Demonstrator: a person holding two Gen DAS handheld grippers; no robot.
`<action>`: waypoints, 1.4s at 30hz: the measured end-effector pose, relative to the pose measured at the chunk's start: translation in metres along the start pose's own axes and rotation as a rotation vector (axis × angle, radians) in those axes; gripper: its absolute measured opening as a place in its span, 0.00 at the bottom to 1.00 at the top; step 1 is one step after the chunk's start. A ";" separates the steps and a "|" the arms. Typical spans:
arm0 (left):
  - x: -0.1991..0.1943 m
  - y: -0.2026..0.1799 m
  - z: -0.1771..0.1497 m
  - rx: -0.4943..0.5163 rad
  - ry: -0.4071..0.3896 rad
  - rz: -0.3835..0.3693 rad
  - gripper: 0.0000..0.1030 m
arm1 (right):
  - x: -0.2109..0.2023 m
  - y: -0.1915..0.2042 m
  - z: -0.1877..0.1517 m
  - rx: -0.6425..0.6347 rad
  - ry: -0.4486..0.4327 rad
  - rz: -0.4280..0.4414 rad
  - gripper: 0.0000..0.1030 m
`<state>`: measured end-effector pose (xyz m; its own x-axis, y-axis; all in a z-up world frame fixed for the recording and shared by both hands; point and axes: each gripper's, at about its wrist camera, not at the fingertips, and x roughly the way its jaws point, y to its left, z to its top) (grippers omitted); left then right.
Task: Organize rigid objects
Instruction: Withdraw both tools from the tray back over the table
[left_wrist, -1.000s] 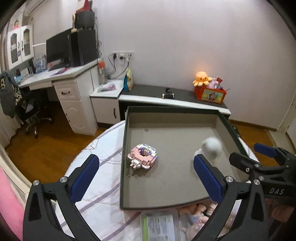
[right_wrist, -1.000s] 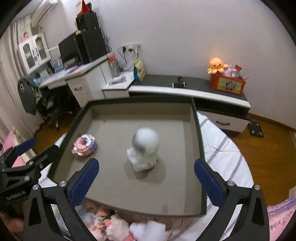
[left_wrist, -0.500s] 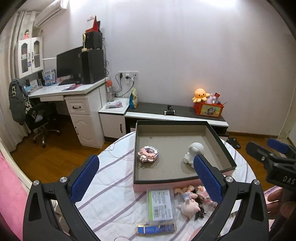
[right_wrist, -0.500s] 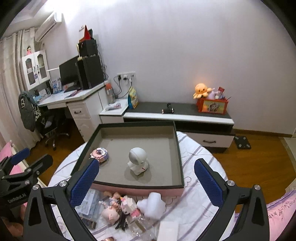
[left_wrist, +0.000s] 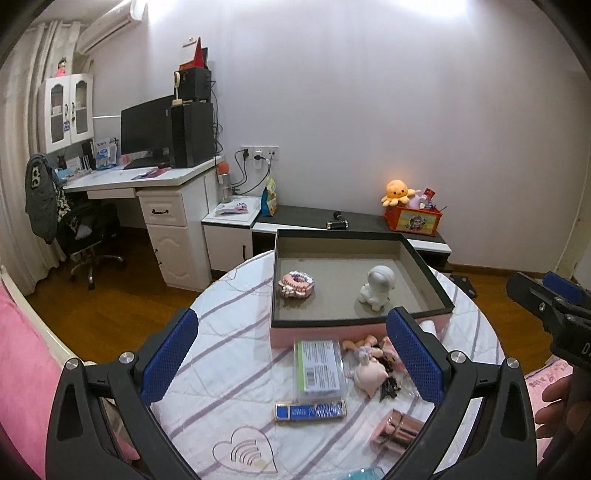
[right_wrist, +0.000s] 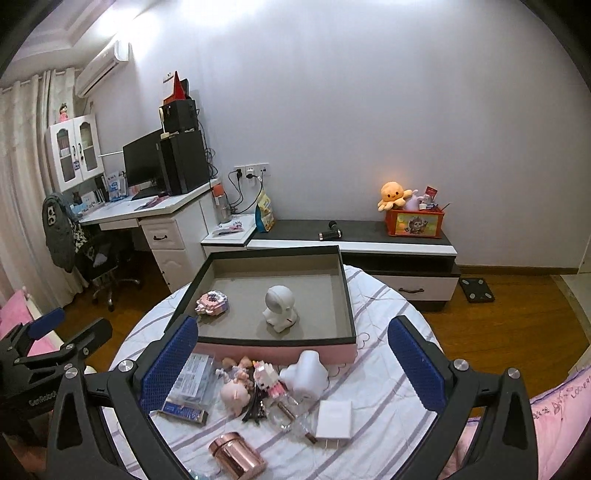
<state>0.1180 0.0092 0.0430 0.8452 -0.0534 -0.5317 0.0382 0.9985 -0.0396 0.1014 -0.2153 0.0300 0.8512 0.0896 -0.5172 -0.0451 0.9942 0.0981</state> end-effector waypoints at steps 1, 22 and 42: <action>-0.002 -0.001 -0.001 0.000 0.000 0.002 1.00 | -0.003 0.000 -0.002 0.003 -0.001 0.001 1.00; -0.037 -0.009 -0.032 -0.002 -0.001 -0.010 1.00 | -0.039 0.010 -0.028 -0.006 -0.019 0.000 1.00; -0.022 -0.008 -0.065 -0.010 0.068 -0.032 1.00 | -0.030 -0.027 -0.049 0.011 0.035 -0.080 1.00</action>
<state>0.0638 0.0016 -0.0001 0.8056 -0.0861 -0.5862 0.0589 0.9961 -0.0654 0.0516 -0.2416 0.0014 0.8330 0.0121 -0.5531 0.0282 0.9975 0.0643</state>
